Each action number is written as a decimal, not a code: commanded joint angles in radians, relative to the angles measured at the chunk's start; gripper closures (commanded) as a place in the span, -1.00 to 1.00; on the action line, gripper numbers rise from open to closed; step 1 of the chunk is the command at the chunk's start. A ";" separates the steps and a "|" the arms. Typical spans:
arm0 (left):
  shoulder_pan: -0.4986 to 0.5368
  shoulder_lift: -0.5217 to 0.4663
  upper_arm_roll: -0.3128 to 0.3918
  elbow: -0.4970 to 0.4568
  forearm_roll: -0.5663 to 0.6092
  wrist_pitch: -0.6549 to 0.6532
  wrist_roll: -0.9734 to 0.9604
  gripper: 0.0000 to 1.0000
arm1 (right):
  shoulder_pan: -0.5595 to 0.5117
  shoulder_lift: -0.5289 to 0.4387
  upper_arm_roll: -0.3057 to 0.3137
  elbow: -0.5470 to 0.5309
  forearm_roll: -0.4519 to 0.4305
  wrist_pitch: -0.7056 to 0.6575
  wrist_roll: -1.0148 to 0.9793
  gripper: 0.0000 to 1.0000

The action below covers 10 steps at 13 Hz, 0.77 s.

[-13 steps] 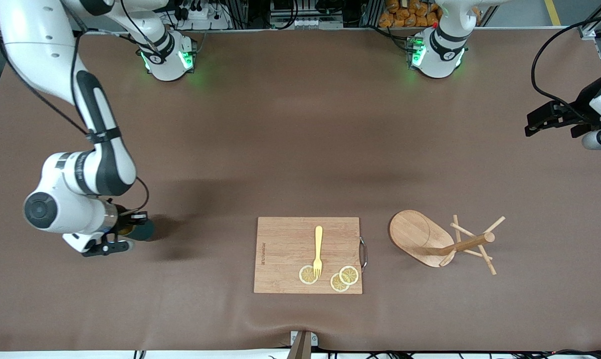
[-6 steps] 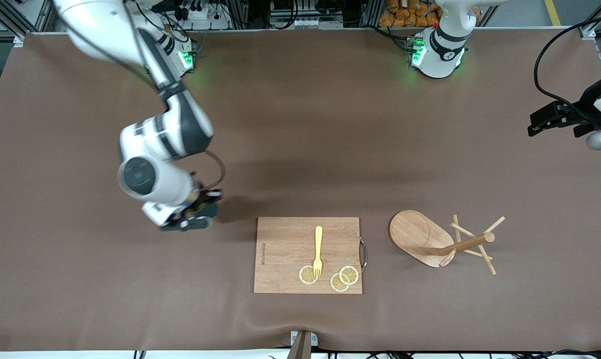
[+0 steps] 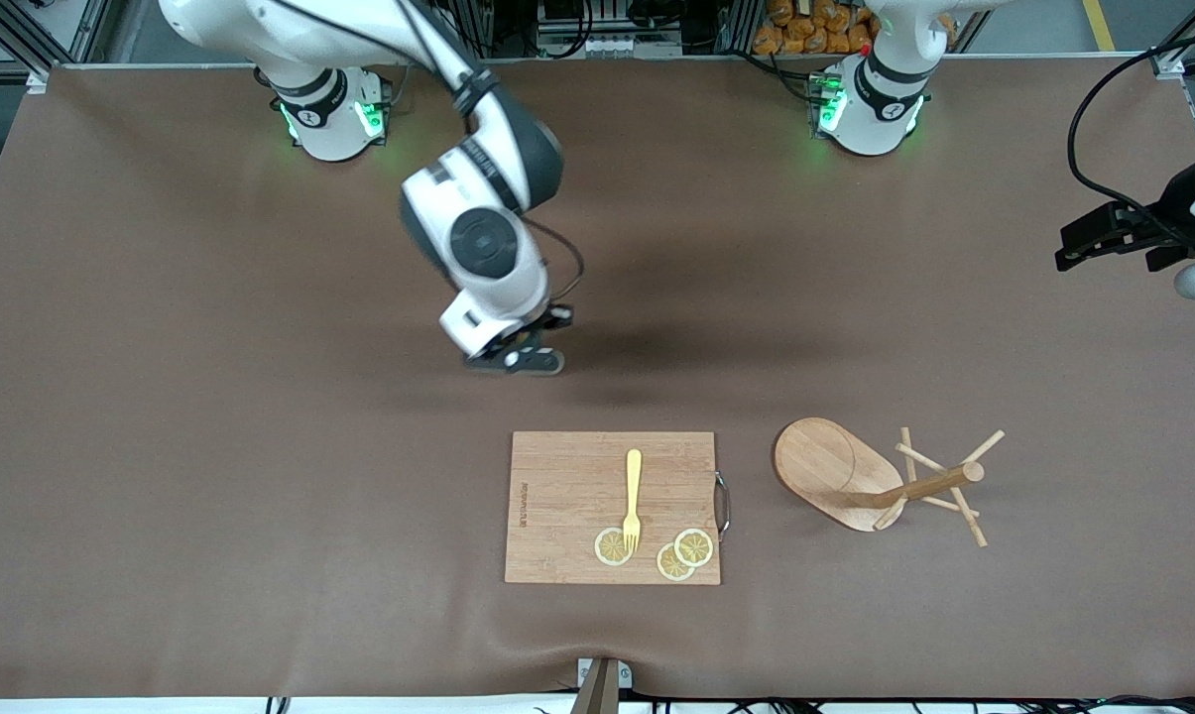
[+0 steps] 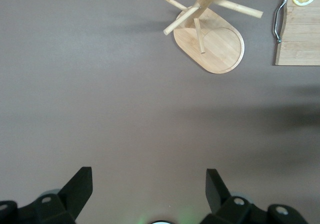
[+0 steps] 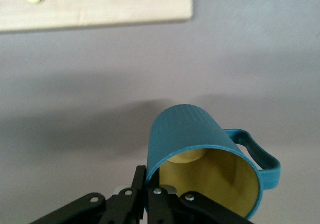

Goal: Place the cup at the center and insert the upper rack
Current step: 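Carry the teal mug with the right gripper to the table center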

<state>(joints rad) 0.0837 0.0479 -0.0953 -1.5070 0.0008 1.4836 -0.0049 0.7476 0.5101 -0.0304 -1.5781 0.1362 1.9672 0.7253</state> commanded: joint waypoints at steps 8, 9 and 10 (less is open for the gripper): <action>0.010 0.004 -0.004 -0.002 -0.002 0.003 0.003 -1.00 | 0.179 0.125 -0.016 0.046 0.002 0.104 0.131 1.00; 0.008 0.007 -0.004 -0.002 -0.002 0.007 0.003 -1.00 | 0.171 0.133 -0.019 0.050 0.000 0.114 0.126 1.00; 0.008 0.012 -0.004 -0.001 -0.002 0.007 0.003 -1.00 | 0.165 0.143 -0.020 0.064 0.002 0.122 0.126 1.00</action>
<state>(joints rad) 0.0839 0.0521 -0.0951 -1.5152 0.0008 1.4864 -0.0049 0.9162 0.6245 -0.0374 -1.5620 0.1356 2.0876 0.8543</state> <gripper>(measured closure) 0.000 0.952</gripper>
